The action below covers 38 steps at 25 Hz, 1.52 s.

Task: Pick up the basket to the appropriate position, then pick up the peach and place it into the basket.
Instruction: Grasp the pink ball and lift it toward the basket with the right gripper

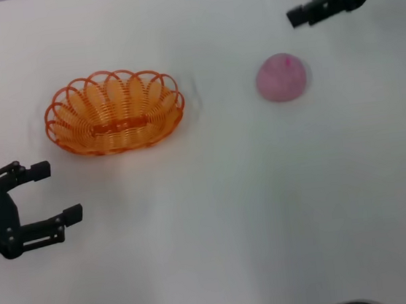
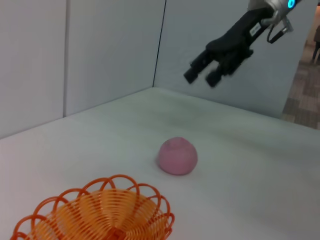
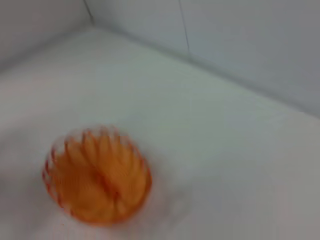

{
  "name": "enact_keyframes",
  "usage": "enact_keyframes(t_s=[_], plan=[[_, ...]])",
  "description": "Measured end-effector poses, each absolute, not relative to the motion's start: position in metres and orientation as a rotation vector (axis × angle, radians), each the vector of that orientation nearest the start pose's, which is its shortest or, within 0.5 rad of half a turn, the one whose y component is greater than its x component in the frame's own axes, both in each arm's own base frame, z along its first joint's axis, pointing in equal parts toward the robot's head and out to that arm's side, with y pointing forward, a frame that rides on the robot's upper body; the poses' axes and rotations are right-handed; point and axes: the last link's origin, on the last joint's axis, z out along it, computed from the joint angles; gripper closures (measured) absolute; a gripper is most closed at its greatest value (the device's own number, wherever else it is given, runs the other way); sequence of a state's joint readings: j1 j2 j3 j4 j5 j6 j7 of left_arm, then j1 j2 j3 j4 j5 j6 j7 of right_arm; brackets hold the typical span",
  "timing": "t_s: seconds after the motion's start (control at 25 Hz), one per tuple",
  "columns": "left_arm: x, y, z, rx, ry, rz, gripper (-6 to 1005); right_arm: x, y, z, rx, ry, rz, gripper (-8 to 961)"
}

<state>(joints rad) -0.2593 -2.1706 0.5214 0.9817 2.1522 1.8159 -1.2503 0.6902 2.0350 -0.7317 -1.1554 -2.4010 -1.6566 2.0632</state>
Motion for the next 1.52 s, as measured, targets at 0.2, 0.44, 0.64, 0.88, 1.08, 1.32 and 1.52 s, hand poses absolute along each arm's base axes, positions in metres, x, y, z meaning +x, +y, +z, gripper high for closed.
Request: enact_keyframes(t_s=[0.2,0.44,0.64,0.88,1.08,1.32,1.52], plan=[[-0.309,0.24,0.031,-2.704,-0.548,-0.596,109,0.2,0.391,0.053,-2.678,0.811,-0.216,158],[-0.307,0.243,0.03,-2.711,-0.566,-0.602,108,0.209,0.396,0.016,-2.652,0.77,-0.407,158],[-0.305,0.244,0.029,-2.715,-0.575,-0.612,108,0.216,0.399,0.004,-2.635,0.772,-0.416,158],[-0.305,0.245,0.029,-2.719,-0.58,-0.615,109,0.22,0.403,-0.003,-2.625,0.775,-0.411,158],[-0.304,0.245,0.027,-2.722,-0.589,-0.626,109,0.217,0.403,-0.01,-2.642,0.737,-0.414,160],[-0.305,0.245,0.025,-2.725,-0.598,-0.634,108,0.214,0.401,-0.013,-2.67,0.708,-0.4,247],[-0.305,0.245,0.025,-2.725,-0.598,-0.635,108,0.214,0.402,-0.013,-2.669,0.706,-0.401,533]])
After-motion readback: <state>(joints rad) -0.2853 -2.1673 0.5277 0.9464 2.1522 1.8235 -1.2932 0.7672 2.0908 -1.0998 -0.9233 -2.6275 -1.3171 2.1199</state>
